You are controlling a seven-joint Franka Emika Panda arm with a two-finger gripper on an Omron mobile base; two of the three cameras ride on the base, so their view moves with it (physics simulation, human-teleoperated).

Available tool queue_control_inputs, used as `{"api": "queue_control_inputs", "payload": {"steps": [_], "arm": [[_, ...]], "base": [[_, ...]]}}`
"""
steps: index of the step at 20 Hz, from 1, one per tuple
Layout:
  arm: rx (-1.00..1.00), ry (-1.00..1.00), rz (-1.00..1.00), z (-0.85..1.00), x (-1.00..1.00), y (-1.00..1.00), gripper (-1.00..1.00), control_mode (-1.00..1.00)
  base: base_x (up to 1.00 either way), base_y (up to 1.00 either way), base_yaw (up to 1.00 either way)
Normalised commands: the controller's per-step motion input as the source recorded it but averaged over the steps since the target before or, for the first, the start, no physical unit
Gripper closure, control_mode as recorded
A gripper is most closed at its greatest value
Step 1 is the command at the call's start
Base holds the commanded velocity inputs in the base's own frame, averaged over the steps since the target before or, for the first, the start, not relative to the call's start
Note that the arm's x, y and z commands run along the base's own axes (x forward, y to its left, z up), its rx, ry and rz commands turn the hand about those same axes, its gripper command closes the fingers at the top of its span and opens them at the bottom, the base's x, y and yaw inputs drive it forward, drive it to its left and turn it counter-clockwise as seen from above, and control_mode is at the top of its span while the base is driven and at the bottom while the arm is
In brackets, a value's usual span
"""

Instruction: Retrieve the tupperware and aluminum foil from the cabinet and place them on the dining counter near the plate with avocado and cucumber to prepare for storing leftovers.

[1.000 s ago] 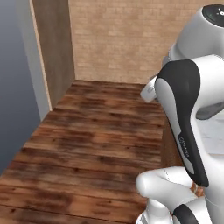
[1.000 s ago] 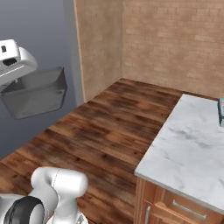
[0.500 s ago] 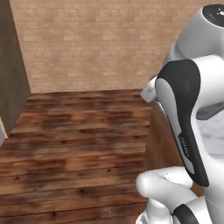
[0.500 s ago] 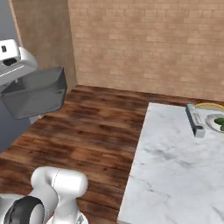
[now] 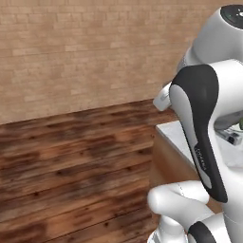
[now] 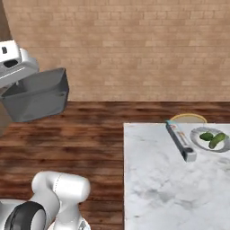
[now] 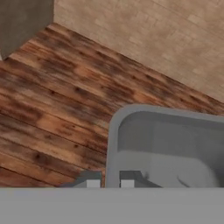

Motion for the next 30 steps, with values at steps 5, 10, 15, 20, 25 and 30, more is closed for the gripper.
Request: {"api": "queue_control_inputs", "payload": {"steps": [5,10,15,20,25,30], "arm": [[0.0,0.0,0.0,0.0,0.0,0.0,1.0,1.0],[0.0,0.0,0.0,0.0,0.0,0.0,1.0,1.0],[0.0,0.0,0.0,0.0,0.0,0.0,1.0,1.0],[0.0,0.0,0.0,0.0,0.0,0.0,1.0,1.0],[0.0,0.0,0.0,0.0,0.0,0.0,1.0,1.0],[0.0,0.0,0.0,0.0,0.0,0.0,1.0,1.0]], "base": [[1.0,0.5,-0.48],[1.0,0.61,-0.51],[0.99,0.71,-0.53],[0.94,0.74,-0.54],[0.88,0.71,-0.57],[0.72,0.68,-0.62]]}}
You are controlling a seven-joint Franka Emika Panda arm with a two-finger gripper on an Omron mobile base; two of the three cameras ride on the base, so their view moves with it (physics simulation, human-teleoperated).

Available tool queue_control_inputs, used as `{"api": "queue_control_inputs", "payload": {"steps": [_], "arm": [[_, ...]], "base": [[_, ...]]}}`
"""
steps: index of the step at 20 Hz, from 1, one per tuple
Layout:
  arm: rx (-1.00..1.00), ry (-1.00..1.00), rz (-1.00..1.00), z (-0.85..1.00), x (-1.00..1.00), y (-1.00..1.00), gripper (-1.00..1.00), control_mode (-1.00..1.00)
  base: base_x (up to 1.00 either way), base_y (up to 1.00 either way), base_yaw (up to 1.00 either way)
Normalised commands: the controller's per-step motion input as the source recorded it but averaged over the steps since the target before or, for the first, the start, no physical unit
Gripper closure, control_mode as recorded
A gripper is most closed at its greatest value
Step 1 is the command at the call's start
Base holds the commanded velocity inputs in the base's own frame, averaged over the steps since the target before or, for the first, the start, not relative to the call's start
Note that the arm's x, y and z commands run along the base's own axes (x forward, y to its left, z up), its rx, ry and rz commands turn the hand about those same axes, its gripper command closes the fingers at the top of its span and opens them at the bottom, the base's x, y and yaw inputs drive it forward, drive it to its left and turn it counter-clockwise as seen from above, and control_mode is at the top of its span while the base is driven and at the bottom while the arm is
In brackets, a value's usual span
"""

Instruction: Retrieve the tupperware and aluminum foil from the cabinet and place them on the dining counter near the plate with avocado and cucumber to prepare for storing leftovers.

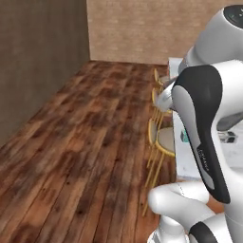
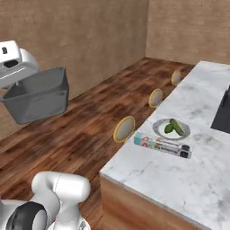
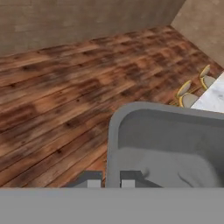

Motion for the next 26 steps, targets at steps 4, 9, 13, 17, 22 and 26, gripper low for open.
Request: {"api": "queue_control_inputs", "payload": {"steps": [4,9,13,17,22,26], "arm": [[0.0,0.0,0.0,0.0,0.0,0.0,1.0,1.0],[0.0,0.0,0.0,0.0,0.0,0.0,1.0,1.0],[0.0,0.0,0.0,0.0,0.0,0.0,1.0,1.0],[0.0,0.0,0.0,0.0,0.0,0.0,1.0,1.0],[0.0,0.0,0.0,0.0,0.0,0.0,1.0,1.0],[0.0,0.0,0.0,0.0,0.0,0.0,1.0,1.0]], "base": [[0.51,0.74,-0.64],[0.44,0.74,-0.68],[0.47,0.64,-0.74],[0.51,0.59,-0.76],[0.53,0.64,-0.72],[0.5,0.72,-0.69]]}}
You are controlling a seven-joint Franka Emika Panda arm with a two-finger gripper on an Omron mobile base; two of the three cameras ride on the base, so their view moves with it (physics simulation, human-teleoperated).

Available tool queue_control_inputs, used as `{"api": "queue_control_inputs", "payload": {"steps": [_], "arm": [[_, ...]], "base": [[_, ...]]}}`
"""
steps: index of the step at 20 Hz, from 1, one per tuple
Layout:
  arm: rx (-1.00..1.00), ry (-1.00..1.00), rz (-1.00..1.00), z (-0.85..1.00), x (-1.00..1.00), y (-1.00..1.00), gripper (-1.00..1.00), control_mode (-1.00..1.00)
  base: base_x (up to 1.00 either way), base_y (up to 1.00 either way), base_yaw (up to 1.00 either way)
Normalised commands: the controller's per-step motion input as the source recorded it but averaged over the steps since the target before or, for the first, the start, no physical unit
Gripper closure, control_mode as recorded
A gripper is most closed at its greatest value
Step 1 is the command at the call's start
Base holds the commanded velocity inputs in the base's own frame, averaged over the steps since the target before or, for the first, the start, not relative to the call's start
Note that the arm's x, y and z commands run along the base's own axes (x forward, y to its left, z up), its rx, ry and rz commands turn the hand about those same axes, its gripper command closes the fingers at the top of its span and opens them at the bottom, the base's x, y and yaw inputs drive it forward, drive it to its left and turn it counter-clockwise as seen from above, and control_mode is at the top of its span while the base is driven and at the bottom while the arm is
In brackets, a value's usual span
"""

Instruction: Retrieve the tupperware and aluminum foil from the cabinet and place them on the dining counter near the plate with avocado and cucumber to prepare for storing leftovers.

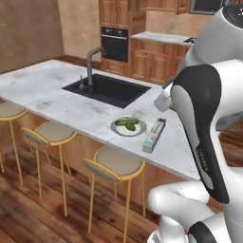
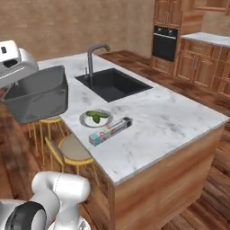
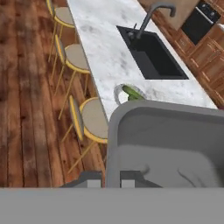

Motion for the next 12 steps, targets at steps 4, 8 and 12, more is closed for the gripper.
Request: {"api": "queue_control_inputs", "payload": {"steps": [4,8,12], "arm": [[0.0,0.0,0.0,0.0,0.0,0.0,1.0,1.0],[0.0,0.0,0.0,0.0,0.0,0.0,1.0,1.0],[0.0,0.0,0.0,0.0,0.0,0.0,1.0,1.0]], "base": [[0.26,0.88,-0.65],[0.02,0.99,-0.62],[0.0,1.0,-0.62]]}}
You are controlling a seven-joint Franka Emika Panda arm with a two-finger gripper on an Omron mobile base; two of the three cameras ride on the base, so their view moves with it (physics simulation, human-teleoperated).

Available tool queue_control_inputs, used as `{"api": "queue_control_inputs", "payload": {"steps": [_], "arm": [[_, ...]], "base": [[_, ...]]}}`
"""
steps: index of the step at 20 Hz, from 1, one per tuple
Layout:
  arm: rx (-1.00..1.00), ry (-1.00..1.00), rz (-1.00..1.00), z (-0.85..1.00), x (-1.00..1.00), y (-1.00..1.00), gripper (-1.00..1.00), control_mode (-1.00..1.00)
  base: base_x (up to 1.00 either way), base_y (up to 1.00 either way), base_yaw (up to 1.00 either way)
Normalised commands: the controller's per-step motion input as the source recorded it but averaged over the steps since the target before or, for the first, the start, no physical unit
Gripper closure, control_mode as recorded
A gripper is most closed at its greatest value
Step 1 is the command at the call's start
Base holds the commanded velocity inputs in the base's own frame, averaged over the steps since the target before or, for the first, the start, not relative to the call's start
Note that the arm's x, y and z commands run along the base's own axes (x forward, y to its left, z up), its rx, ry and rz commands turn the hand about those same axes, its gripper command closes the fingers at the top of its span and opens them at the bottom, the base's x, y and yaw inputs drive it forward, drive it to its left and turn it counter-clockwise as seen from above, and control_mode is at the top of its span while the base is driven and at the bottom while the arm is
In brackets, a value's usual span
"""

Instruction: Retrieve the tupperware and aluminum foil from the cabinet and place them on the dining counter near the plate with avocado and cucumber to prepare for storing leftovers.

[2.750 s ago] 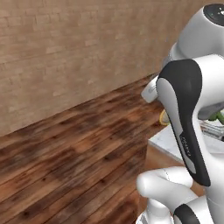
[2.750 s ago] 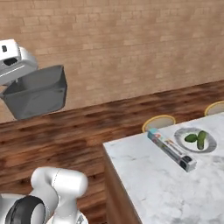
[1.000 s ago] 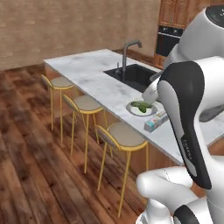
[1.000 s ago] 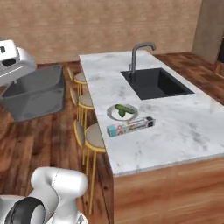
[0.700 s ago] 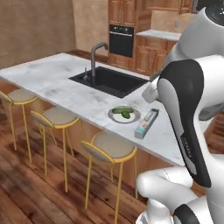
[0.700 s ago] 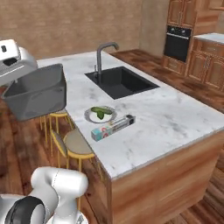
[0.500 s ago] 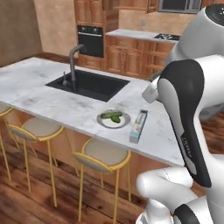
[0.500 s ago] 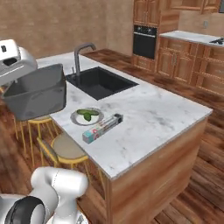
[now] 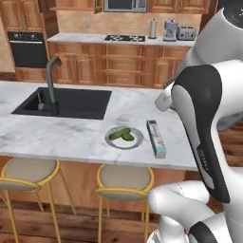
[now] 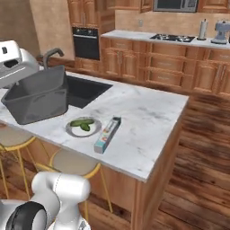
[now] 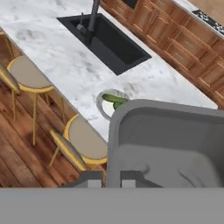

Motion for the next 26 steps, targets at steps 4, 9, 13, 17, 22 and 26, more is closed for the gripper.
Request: {"api": "queue_control_inputs", "payload": {"steps": [4,9,13,17,22,26], "arm": [[0.0,0.0,0.0,0.0,0.0,0.0,1.0,1.0],[0.0,0.0,0.0,0.0,0.0,0.0,1.0,1.0],[0.0,0.0,0.0,0.0,0.0,0.0,1.0,1.0],[0.0,0.0,-0.04,-0.02,0.09,0.15,1.0,-1.0],[0.0,0.11,-0.04,-0.2,0.33,0.35,1.0,-1.0],[0.0,0.21,0.0,-0.4,0.37,0.31,1.0,-1.0]], "base": [[0.0,1.0,-0.62],[0.24,0.92,-0.59],[0.38,0.91,-0.49],[0.29,0.5,-0.21],[0.0,0.0,0.0],[0.0,0.0,0.0]]}}
